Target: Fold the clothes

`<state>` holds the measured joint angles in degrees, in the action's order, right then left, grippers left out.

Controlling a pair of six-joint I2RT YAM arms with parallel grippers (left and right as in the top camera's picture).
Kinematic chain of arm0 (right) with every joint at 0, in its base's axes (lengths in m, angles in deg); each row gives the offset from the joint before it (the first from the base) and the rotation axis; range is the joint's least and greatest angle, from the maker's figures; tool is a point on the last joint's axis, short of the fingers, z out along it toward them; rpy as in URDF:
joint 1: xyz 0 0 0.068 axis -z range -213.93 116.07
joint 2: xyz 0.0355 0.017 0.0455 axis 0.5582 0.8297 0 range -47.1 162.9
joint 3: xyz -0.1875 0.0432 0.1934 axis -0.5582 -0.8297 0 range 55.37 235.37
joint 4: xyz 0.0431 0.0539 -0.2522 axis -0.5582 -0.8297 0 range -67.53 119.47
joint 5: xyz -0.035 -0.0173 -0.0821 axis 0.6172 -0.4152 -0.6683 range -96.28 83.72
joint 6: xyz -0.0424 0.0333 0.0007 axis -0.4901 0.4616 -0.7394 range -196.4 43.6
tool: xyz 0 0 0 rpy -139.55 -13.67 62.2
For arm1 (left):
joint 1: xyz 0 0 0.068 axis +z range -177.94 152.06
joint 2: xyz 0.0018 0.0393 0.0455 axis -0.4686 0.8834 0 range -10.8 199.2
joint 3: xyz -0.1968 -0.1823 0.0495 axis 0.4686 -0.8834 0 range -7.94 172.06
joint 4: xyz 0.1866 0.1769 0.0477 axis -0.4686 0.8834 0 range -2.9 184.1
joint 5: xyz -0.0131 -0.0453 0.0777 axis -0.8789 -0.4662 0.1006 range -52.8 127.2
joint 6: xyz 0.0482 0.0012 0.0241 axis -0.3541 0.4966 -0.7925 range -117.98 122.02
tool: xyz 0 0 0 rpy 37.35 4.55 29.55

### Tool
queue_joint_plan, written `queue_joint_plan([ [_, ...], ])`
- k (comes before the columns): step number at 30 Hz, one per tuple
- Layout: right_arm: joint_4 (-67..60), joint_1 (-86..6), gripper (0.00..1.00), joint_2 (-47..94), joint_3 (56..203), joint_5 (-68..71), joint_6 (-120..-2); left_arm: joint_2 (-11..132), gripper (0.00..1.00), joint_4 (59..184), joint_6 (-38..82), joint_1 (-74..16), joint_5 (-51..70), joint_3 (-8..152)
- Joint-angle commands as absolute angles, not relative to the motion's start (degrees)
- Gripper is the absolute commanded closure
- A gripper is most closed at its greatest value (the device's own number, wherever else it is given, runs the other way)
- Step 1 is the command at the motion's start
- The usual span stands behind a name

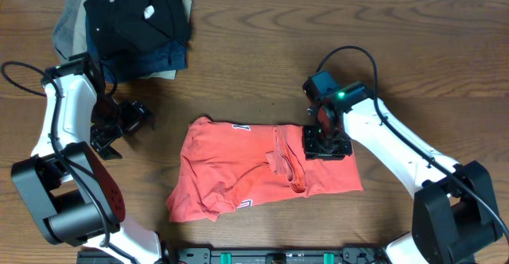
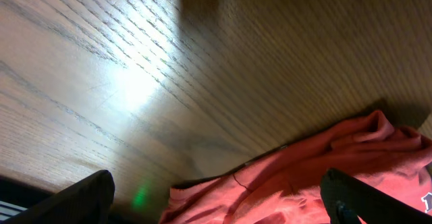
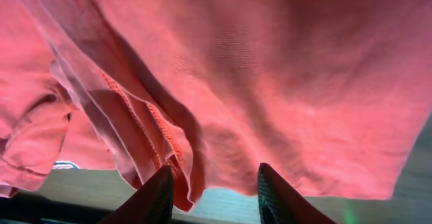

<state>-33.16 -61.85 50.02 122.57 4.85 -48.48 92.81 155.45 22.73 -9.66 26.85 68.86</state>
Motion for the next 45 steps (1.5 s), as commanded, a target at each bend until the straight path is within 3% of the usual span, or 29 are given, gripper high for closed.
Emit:
queue_joint_plan([
  [1, -31.50, -63.97, 0.59, 50.13, 120.58, 6.56, -50.34, 92.07, 0.02, 155.59, 22.16, -9.77, 26.68, 68.29],
  [6, -24.20, -67.89, 0.49, 50.22, 115.80, 11.56, -49.33, 92.07, 0.02, 155.61, 22.13, -9.77, 26.70, 68.29],
  [13, -17.80, -70.44, 0.48, 50.31, 109.90, 12.70, -46.62, 92.07, 0.02, 155.59, 22.13, -9.77, 26.68, 68.29],
  [17, -17.01, -70.44, 0.64, 50.31, 109.61, 15.04, -46.62, 92.07, 0.02, 155.59, 22.13, -9.77, 26.70, 68.29],
  [19, -16.20, -70.44, 0.80, 50.31, 109.70, 16.92, -46.62, 92.07, 0.02, 155.59, 22.13, -9.77, 26.70, 68.29],
  [21, -15.20, -70.44, 0.90, 50.29, 109.72, 19.12, -46.62, 92.07, 0.02, 155.59, 22.13, -9.77, 26.70, 68.29],
  [26, -14.67, -70.53, 0.92, 50.29, 110.40, 22.58, -46.60, 92.07, 0.02, 155.59, 22.13, -9.77, 26.70, 68.29],
  [29, -14.46, -71.16, 0.87, 50.29, 110.40, 23.98, -46.62, 92.07, 0.02, 155.59, 22.13, -9.77, 26.70, 68.29],
  [33, -14.41, -72.83, 0.67, 50.31, 110.40, 23.96, -46.54, 92.07, 0.02, 155.59, 22.13, -9.77, 26.70, 68.29],
  [39, -15.59, -72.43, 0.64, 50.29, 111.36, 24.00, -45.99, 92.07, 0.02, 155.59, 21.11, -9.77, 26.68, 68.27],
  [45, -28.20, -66.40, 0.57, 50.29, 120.89, 21.09, -54.51, 92.07, 0.02, 155.56, 20.39, -9.77, 26.70, 68.27],
])
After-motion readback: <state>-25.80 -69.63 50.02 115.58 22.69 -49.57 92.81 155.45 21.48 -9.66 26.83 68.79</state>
